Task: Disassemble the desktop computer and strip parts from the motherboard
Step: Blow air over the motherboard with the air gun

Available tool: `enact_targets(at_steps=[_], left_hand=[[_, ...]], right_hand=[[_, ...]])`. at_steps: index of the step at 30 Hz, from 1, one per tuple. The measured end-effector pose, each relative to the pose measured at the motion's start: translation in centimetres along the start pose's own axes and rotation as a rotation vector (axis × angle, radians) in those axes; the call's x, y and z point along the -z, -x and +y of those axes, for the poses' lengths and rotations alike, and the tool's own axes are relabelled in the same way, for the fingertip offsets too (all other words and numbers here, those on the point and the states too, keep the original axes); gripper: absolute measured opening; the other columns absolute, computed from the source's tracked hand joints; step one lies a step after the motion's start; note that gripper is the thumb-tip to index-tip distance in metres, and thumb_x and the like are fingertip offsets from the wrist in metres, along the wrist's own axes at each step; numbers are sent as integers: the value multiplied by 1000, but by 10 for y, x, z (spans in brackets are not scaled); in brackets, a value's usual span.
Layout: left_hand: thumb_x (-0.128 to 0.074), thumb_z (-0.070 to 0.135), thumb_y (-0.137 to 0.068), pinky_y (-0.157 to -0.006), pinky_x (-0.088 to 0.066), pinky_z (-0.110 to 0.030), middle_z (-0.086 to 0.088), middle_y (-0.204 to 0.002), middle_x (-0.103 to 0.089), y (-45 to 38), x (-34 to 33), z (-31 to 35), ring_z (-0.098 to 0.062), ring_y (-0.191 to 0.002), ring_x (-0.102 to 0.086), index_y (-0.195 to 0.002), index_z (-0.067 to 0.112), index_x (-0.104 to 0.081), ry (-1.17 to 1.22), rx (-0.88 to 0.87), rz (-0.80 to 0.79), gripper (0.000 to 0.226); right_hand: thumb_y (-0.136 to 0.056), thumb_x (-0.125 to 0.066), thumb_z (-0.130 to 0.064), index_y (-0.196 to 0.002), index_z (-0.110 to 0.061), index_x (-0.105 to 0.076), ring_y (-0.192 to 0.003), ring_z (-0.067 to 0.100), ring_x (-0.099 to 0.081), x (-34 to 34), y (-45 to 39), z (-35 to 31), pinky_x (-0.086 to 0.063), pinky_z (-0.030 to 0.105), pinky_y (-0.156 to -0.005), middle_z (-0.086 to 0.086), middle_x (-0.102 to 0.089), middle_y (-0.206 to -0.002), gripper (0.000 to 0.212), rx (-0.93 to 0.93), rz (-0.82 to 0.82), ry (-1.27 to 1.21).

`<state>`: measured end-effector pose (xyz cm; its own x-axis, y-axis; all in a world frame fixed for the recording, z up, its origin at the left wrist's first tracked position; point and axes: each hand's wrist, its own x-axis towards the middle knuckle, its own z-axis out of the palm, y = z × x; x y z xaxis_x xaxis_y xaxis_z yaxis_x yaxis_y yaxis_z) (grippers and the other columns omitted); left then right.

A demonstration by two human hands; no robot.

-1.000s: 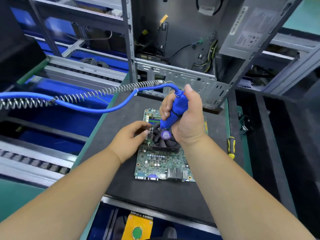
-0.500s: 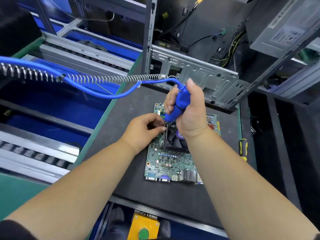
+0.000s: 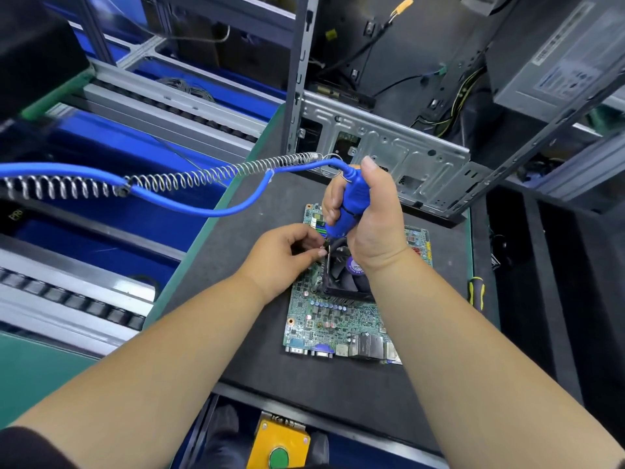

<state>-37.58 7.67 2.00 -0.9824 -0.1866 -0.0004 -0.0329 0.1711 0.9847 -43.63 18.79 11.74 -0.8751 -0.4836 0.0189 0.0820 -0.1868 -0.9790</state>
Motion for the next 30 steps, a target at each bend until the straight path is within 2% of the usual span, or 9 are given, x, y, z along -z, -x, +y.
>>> enact_targets(at_steps=[5,8,11,13,16,18,21,24,30], left_hand=[[-74,4,-82,-81,-51,-24,1,-82,-67,0,1,0,-8,-77,-62,-83,27,-66,22,4,-34,24],[-72,14,-83,-91,-50,-33,-5,-96,-68,3,2,2,-13,-89,-62,-100,20,-66,-3,-7,-57,19],[-70,38,-78,-102,-41,-26,10,-119,-59,7,2,11,-7,-113,-54,-120,32,-54,-20,-101,-167,46],[-69,59,-67,-101,-34,-18,25,-117,-48,8,-1,15,-2,-115,-44,-125,47,-43,-158,-84,-221,65],[-65,81,-43,-95,-31,-31,14,-115,-37,8,-7,11,-14,-110,-30,-132,43,-34,-428,59,-245,102],[-69,80,-39,-97,-37,-35,15,-119,-43,6,-8,9,-16,-114,-32,-130,38,-38,-406,77,-261,105],[-79,72,-45,-106,-40,-41,23,-123,-52,3,-6,9,-16,-124,-41,-129,47,-40,-337,13,-267,96],[-85,61,-50,-109,-39,-41,20,-132,-54,1,-7,5,-11,-129,-45,-134,39,-42,-236,-40,-274,97],[-87,57,-50,-109,-38,-28,33,-130,-50,2,-10,0,9,-126,-43,-125,56,-39,-155,-33,-229,89]], right_hand=[[-73,-47,-58,-49,-13,-53,-44,19,-39,1,1,2,-34,28,-50,5,-45,-46,52,-15,-28,30],[-71,-48,-58,-50,-12,-52,-42,19,-38,-2,-1,2,-31,27,-48,3,-46,-45,50,-27,-47,53],[-66,-50,-58,-52,-13,-51,-41,18,-36,-7,-6,2,-27,28,-49,2,-46,-46,48,-88,-103,79],[-65,-50,-58,-48,-14,-51,-39,18,-34,-11,-11,1,-25,27,-49,2,-44,-44,47,-124,-168,118],[-74,-50,-53,-50,-10,-47,-38,17,-33,-11,-15,-2,-26,24,-45,3,-43,-42,50,-154,-200,110],[-82,-44,-48,-49,-8,-45,-38,16,-32,-8,-17,-2,-27,24,-45,4,-42,-42,52,-140,-214,89],[-74,-47,-56,-45,-12,-47,-38,16,-32,-7,-18,-1,-27,24,-45,4,-40,-41,54,-134,-245,73],[-70,-46,-59,-43,-13,-47,-38,16,-30,-6,-19,-1,-27,22,-45,3,-39,-40,53,-150,-253,47],[-69,-49,-51,-48,-11,-44,-38,16,-30,-10,-21,-3,-24,24,-44,3,-39,-41,45,-196,-266,88]])
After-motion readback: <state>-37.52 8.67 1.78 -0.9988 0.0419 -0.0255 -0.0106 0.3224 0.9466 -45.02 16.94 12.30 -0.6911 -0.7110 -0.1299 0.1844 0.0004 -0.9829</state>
